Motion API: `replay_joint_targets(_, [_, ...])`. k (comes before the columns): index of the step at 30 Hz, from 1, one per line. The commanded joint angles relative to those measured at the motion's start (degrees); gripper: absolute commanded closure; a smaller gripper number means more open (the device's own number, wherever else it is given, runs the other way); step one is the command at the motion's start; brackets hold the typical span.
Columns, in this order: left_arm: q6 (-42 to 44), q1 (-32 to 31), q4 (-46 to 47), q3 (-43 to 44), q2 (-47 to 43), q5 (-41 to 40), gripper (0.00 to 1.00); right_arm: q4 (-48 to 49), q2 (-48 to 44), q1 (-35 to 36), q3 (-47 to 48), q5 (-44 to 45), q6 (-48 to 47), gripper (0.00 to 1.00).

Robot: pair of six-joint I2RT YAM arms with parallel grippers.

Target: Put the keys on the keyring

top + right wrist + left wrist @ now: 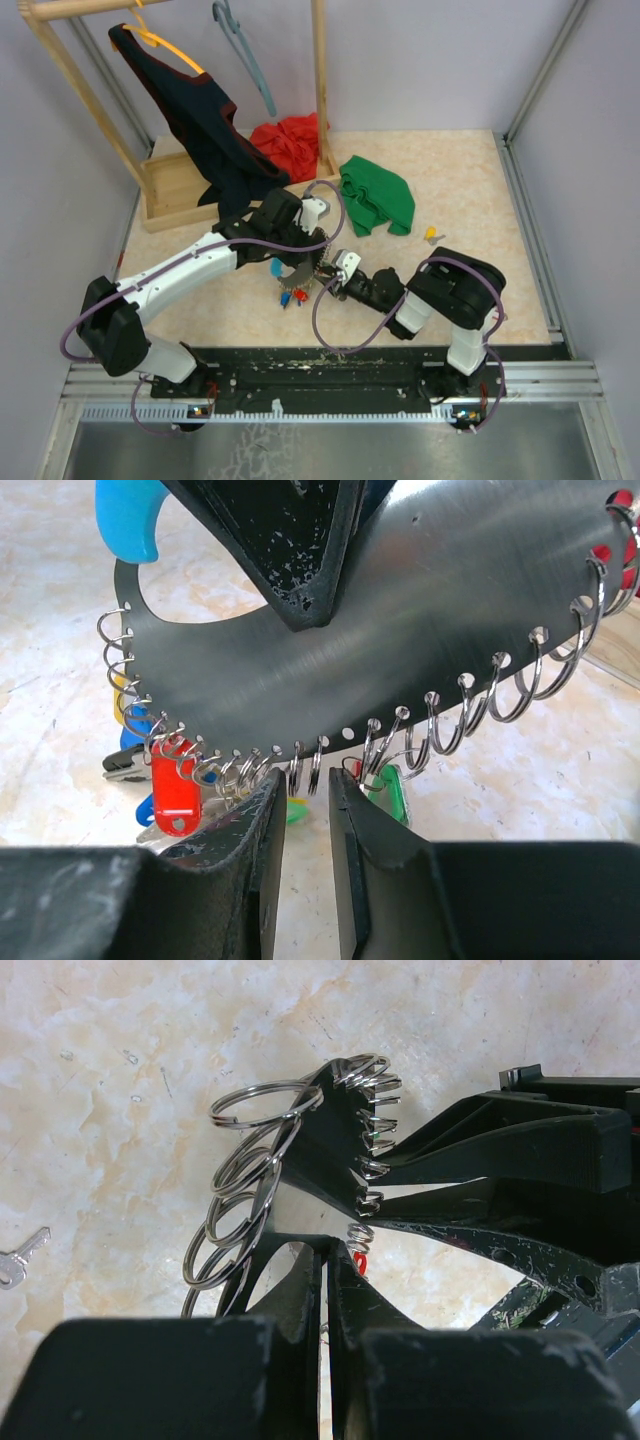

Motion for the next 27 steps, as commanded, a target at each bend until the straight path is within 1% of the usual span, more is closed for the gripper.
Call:
replay_joint_targets(1, [-0.8,-0.35,1.49,1.74,-0.95,0.92,1.0,5.44,0.24,0.6,1.01,0.74,1.29,0.77])
replay_joint_targets(5, [-0.98,-0.35,1.52,1.62,-1.01,1.17,1.0,5.62,0.34,0.6,0.94,0.82,1.2,0.78])
replay_joint_targets(9, [-1.18,-0.35,1.49,1.28,-1.22,1.11,1.0,5.72,0.1,0.61,0.85,0.41,1.05,0.82])
replay_joint_targets(15, [-2.88,-0.24,1.09,1.08,-1.36,-1.99,1.0,5.27,-1.43,0.65,-0.27,-0.46,1.03,1.0])
replay_joint_targets(17, [-3.82,0.09,1.17,0.83,-1.48,-3.29,1.0,4.64,-2.25,0.61,-1.02,-0.64,1.03,1.0])
replay_joint_targets(19, [-4.91,1.12,1.76,0.31,-1.63,-2.9,1.0,4.17,-3.18,0.62,-1.72,-0.66,0.96,1.0])
replay_joint_targets(24, [-7.55,5.07,4.78,-2.36,-2.62,1.57,1.0,0.64,-6.68,0.6,-2.8,-1.92,0.42,1.0])
replay_joint_targets(27, [-9.13,8.14,7.31,-5.4,-3.64,5.63,1.0,-1.64,-8.41,0.66,-2.86,-2.68,0.04,1.0])
